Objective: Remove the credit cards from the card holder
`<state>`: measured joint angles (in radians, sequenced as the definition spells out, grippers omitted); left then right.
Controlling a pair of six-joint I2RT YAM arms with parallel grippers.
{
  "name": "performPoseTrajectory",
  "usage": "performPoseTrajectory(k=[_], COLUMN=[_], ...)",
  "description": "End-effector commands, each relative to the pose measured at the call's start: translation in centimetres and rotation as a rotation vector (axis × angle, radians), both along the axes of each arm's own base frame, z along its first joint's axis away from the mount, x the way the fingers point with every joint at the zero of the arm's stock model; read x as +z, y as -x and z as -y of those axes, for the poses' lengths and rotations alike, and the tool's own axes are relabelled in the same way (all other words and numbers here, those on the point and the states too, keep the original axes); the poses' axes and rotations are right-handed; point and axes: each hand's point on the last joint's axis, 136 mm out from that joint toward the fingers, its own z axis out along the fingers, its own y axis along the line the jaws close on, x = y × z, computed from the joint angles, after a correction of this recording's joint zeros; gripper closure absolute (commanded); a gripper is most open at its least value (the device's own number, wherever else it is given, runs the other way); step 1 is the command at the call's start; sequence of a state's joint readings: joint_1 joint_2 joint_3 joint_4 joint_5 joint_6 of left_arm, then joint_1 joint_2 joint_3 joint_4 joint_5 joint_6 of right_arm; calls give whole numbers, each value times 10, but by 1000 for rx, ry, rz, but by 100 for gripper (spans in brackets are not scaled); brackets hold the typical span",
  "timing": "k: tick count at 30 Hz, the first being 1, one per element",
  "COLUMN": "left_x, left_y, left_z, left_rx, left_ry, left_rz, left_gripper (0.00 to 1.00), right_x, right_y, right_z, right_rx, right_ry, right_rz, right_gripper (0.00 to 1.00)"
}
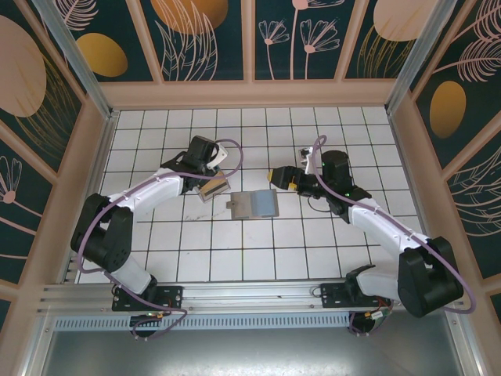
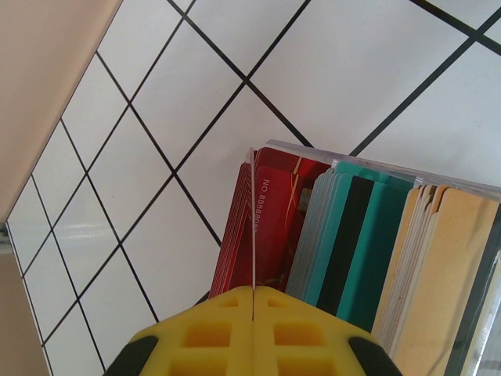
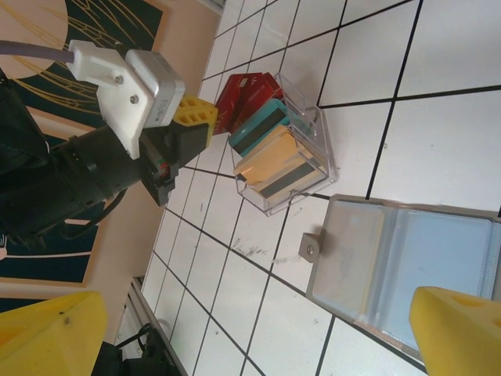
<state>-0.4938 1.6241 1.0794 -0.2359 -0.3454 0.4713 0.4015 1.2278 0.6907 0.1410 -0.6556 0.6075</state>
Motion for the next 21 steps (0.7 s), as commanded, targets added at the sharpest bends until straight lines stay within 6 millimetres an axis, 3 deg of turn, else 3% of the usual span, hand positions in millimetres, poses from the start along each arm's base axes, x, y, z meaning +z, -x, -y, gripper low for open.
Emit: performPoseTrajectory(k=[1, 12, 21], left_x=[-3, 21, 8], left_y=[0, 5, 15], left_z=[-1, 7, 6], left_rx=[-12, -28, -61], left_ry=[-18, 50, 43], left_rz=[-12, 4, -27], left_gripper=[100, 100, 100], right_x=[-3, -4, -7], right_y=[3, -1, -3], right_z=[1, -1, -3], right_rx=[17, 17, 20], right_ry=[-1, -12, -17], right_rz=[11, 7, -3], right_gripper=[1, 1, 1])
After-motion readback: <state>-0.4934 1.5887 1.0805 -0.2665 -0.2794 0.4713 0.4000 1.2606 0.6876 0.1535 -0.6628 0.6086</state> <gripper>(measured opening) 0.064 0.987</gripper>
